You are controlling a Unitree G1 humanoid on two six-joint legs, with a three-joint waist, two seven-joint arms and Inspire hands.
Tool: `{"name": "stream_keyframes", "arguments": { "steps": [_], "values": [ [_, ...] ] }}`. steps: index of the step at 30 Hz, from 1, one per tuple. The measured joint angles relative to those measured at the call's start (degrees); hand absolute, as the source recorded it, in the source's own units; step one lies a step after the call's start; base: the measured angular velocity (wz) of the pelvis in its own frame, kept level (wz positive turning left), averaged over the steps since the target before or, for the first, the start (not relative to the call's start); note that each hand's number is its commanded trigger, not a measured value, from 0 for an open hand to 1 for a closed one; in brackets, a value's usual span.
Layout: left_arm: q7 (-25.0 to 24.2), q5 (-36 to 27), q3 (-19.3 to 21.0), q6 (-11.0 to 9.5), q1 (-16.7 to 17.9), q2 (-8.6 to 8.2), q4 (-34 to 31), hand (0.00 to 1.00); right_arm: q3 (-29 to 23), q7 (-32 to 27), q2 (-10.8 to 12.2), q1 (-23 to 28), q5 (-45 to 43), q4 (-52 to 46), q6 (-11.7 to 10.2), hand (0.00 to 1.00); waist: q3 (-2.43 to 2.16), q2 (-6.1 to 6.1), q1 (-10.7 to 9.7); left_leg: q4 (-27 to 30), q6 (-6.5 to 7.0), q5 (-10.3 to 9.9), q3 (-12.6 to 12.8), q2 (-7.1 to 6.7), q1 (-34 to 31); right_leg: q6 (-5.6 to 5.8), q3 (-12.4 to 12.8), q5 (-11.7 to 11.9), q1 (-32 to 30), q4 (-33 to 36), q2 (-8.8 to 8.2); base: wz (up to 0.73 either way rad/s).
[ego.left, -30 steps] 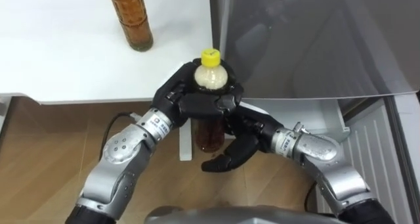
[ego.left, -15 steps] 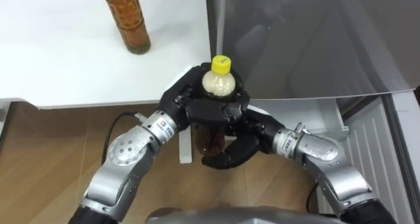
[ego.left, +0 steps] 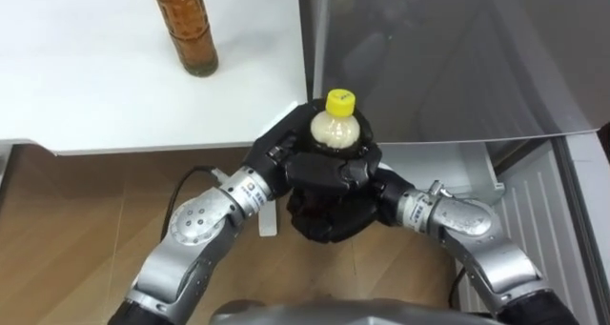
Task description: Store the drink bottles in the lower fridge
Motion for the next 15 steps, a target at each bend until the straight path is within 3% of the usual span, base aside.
{"name": "stream_keyframes", "arguments": {
  "steps": [15],
  "values": [
    [1.85, -0.51, 0.47, -2.72, -0.01, 0.24, -1.25, 0.00, 1.68, -0.58, -0.34, 0.12, 5.65, 0.27, 0.03, 1.00, -0.04, -0.20, 0.06, 0.00, 0.00, 0.00, -0.09, 0.01, -0.56, -0.01, 0.05, 0.00, -0.68, 0.16, -0.02, 0.00]
  ]
}}
